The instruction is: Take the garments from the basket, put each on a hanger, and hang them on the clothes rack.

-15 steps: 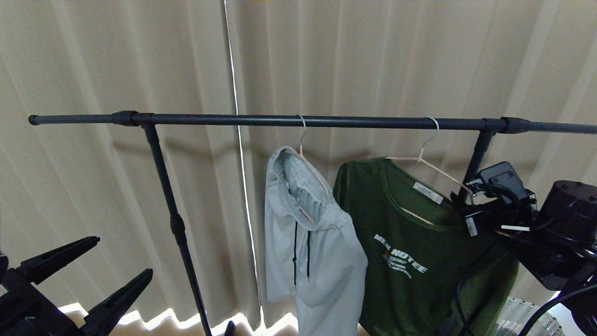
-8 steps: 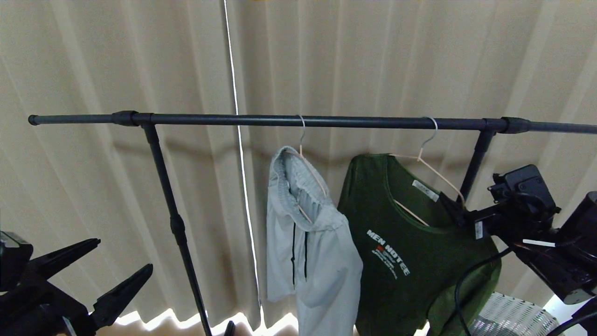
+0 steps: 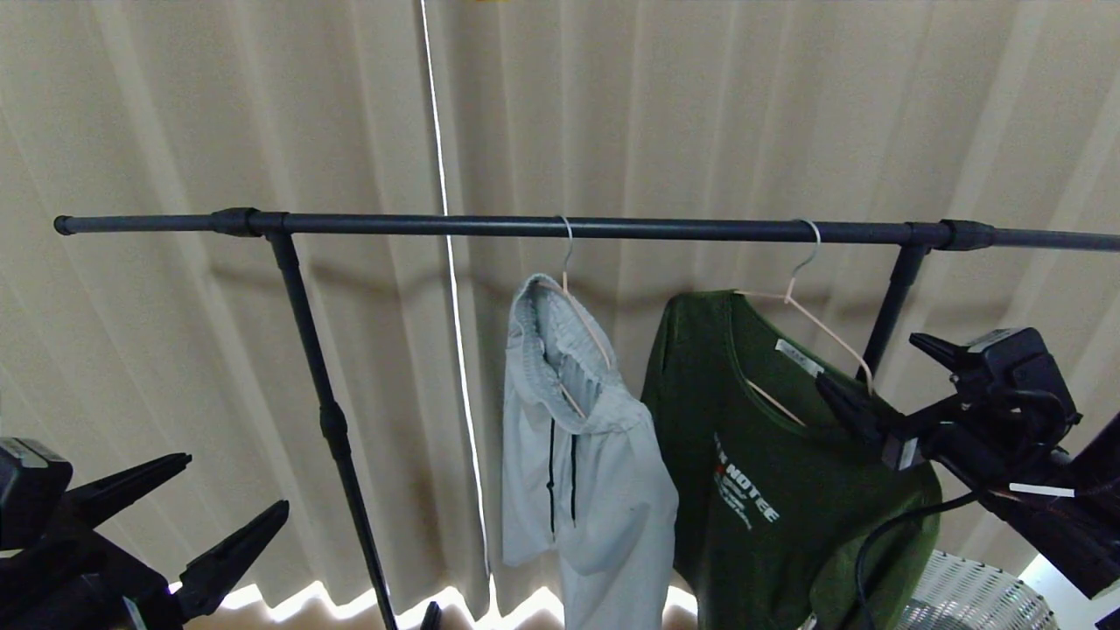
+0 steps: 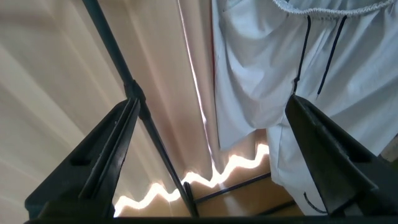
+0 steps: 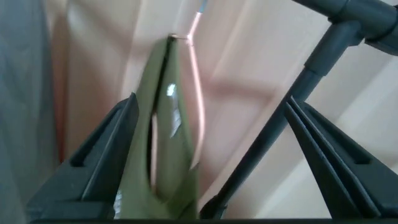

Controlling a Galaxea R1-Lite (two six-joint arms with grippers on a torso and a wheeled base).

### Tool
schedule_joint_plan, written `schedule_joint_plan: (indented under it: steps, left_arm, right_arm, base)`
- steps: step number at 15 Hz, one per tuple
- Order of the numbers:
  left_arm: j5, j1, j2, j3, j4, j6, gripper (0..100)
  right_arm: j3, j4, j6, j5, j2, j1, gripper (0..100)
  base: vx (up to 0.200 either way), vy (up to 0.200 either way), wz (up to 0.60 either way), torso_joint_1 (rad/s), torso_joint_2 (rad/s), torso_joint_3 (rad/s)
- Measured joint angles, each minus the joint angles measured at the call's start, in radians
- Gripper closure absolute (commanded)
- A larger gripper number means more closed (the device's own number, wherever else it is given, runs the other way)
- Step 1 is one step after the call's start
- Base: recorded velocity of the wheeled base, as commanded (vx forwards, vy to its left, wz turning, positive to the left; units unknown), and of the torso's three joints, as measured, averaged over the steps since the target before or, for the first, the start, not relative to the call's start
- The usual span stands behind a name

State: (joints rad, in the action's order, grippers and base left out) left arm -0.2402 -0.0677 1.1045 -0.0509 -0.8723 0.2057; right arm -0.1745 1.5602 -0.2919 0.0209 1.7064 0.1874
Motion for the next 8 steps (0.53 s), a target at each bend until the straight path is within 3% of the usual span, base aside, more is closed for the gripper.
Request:
schedule_joint_plan:
  steps: [3, 8]
  left_arm:
    - [0.0, 0.001, -0.008, -0.001, 0.0, 0.0, 0]
    - [0.011, 0.05, -0.123, 0.014, 0.007, -0.011, 0]
  right_arm:
    - [0.032, 0.001, 0.023, 0.004, -0.043, -0.001, 0]
    - [0.124, 0.001, 0.036, 0.004, -0.256, -0.001, 0]
  base:
    - [0.0, 0.0, 0.0, 0.0, 0.0, 0.0]
    - [0.0, 0.0, 0.0, 0.0, 0.0, 0.0]
